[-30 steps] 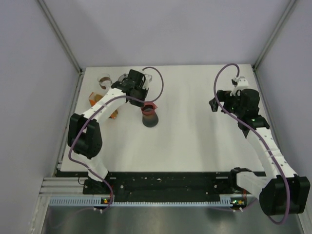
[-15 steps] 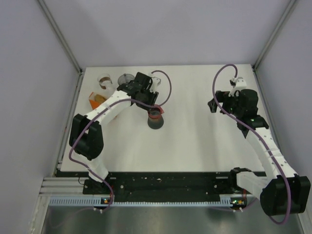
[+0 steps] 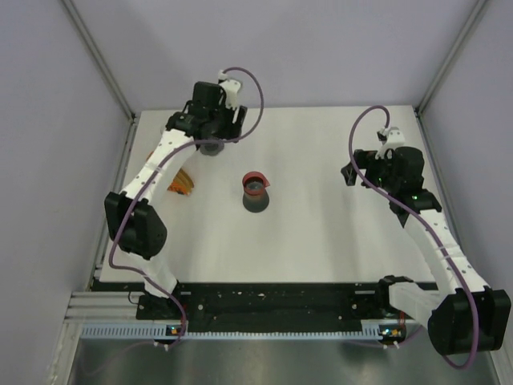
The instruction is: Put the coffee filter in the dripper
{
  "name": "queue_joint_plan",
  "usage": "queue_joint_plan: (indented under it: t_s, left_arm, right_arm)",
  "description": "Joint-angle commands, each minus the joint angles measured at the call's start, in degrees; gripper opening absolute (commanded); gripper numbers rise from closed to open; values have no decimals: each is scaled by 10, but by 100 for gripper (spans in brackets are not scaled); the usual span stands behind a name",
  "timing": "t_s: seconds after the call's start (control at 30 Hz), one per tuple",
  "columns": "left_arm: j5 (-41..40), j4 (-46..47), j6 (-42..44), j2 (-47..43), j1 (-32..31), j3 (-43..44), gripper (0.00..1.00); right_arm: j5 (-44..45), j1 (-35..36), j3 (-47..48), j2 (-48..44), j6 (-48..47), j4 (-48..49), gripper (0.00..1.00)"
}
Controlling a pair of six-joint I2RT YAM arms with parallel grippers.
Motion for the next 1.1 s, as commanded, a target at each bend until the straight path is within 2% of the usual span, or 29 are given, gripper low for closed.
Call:
queue_joint_plan:
  t_s: [0.0, 0.07, 0.13, 0.27, 0.57, 0.77, 1.07]
  left_arm:
    - [-42, 51, 1, 65, 66, 66, 74]
    - [-46, 59, 29, 101, 79, 90, 69]
    - [-47, 75, 70, 130, 83, 102, 68]
    - [2, 59, 126, 187, 83, 138, 72]
    - [-11, 23, 157, 289, 83, 215, 75]
    - [-13, 1, 165, 315, 83, 218, 61]
    - [-13, 48, 221, 278, 82, 137, 38]
  right_arm:
    - [1, 5, 28, -16, -12, 4, 93]
    - [1, 5, 28, -16, -12, 3, 93]
    - [1, 5, 29, -13, -10, 3, 93]
    - [1, 5, 31, -13, -9, 1, 93]
    - [2, 6, 31, -7, -7, -3, 93]
    - [1, 6, 38, 0, -4, -3, 93]
    - [-1, 10, 44, 2, 7, -7, 93]
